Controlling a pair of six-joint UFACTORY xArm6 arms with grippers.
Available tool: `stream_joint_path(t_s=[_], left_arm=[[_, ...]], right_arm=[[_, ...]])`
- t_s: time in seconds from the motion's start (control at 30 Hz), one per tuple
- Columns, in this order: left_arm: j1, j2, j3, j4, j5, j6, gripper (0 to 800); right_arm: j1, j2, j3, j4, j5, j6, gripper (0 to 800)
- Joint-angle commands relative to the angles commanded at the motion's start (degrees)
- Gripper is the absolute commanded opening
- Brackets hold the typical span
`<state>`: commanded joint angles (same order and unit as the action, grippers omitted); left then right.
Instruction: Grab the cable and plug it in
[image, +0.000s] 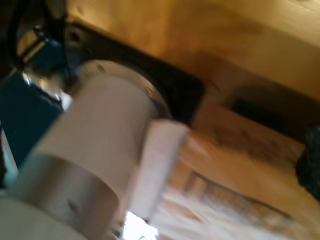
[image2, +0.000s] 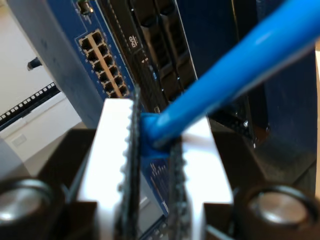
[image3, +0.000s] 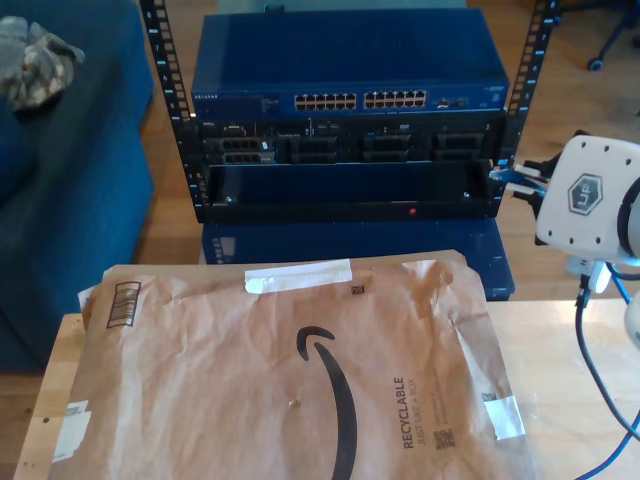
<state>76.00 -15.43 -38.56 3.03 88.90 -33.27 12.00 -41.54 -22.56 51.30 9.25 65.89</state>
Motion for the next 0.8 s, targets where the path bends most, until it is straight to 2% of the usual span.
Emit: stream_joint_path(t_s=[0.13, 0.17, 0.33, 0.4, 0.53, 0.63, 0.8], left_arm=[[4.13, -1.58, 1.41, 0.09, 0.35, 5.27, 800], [4.84, -2.99, 2.55, 0.18, 0.44, 6.33, 800], [5.19, -13.54, 11.78, 2.99, 0.09, 9.49, 800], [5.19, -16.18, 14.77, 4.66, -0.09, 9.67, 800], [5.54, -17.93, 19.6, 4.92, -4.4, 10.02, 800], [5.8, -18.2, 22.86, 5.01, -8.09, 10.46, 800], [8.79, -18.11, 23.91, 5.01, -8.35, 14.24, 800]], right_arm=[[-0.18, 0.0, 0.26, 0.0, 0.0, 0.0, 2], [-0.26, 0.0, 0.44, 0.09, 0.0, 0.0, 2], [-0.26, -0.09, 0.88, 0.09, 0.0, 0.09, 2], [-0.26, -0.18, 0.88, 0.09, 0.0, 0.09, 2], [-0.35, -0.62, 0.88, 0.0, 0.0, 0.0, 2], [-1.14, -0.62, 0.88, -0.09, 0.0, 0.0, 2], [-2.2, -0.18, 0.88, 0.0, 0.0, 0.0, 2]])
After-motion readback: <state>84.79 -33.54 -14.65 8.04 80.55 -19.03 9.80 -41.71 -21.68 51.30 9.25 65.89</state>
